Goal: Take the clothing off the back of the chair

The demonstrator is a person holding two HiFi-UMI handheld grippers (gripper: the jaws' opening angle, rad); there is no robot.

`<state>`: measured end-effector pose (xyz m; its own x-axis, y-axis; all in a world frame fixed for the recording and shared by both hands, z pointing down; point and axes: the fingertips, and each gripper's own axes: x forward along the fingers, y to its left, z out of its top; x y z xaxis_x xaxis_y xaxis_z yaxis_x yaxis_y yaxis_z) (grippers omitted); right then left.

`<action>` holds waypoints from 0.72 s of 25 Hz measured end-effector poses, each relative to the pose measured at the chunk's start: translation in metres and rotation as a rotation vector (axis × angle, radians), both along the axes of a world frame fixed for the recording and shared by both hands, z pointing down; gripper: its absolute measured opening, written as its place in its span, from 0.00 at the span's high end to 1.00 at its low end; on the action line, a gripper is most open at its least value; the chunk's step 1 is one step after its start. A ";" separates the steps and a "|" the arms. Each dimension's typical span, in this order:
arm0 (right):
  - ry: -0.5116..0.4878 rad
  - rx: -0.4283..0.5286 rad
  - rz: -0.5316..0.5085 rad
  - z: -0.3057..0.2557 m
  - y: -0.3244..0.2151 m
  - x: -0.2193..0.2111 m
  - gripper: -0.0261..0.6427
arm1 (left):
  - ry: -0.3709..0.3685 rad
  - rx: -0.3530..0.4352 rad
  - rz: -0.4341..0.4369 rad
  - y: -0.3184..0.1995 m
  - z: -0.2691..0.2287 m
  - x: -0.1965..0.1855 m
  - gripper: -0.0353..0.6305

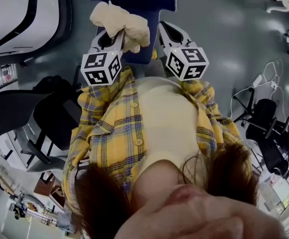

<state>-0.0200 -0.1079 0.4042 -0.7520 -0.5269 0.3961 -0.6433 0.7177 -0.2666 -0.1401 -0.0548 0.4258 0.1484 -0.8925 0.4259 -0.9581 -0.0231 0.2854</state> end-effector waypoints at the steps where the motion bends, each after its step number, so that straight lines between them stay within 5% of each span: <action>1: 0.000 -0.001 0.002 0.000 0.000 0.000 0.94 | 0.001 0.000 0.002 -0.001 0.000 0.000 0.81; 18: -0.007 -0.009 -0.007 0.001 -0.002 0.004 0.94 | -0.002 0.007 0.022 -0.007 0.001 0.006 0.81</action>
